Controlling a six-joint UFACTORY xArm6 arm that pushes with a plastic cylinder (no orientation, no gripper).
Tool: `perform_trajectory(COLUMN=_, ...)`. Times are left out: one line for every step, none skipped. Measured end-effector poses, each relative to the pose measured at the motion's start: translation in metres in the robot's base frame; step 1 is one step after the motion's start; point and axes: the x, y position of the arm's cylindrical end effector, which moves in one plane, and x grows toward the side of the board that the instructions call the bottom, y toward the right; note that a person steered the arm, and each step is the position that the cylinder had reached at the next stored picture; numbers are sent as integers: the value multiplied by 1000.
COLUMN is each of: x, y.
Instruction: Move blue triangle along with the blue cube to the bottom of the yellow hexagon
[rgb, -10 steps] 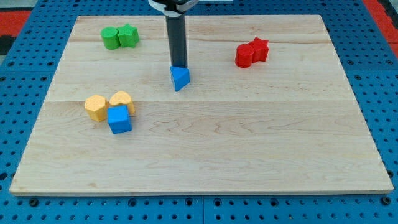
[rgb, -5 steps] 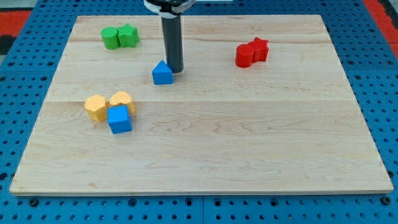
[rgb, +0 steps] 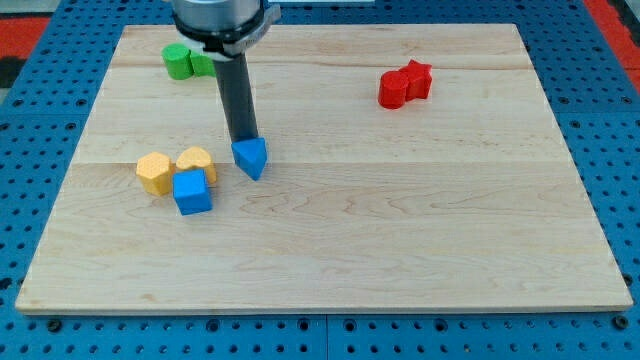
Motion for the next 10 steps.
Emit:
perform_trajectory(x=18, y=2)
perform_trajectory(x=23, y=5)
perform_trajectory(x=20, y=64)
perform_trajectory(x=30, y=108)
perform_trajectory(x=40, y=90)
perform_trajectory(x=40, y=58)
perform_trajectory(x=60, y=27)
perform_trajectory(x=73, y=-12)
perform_trajectory(x=73, y=-8)
perform_trajectory(x=54, y=21)
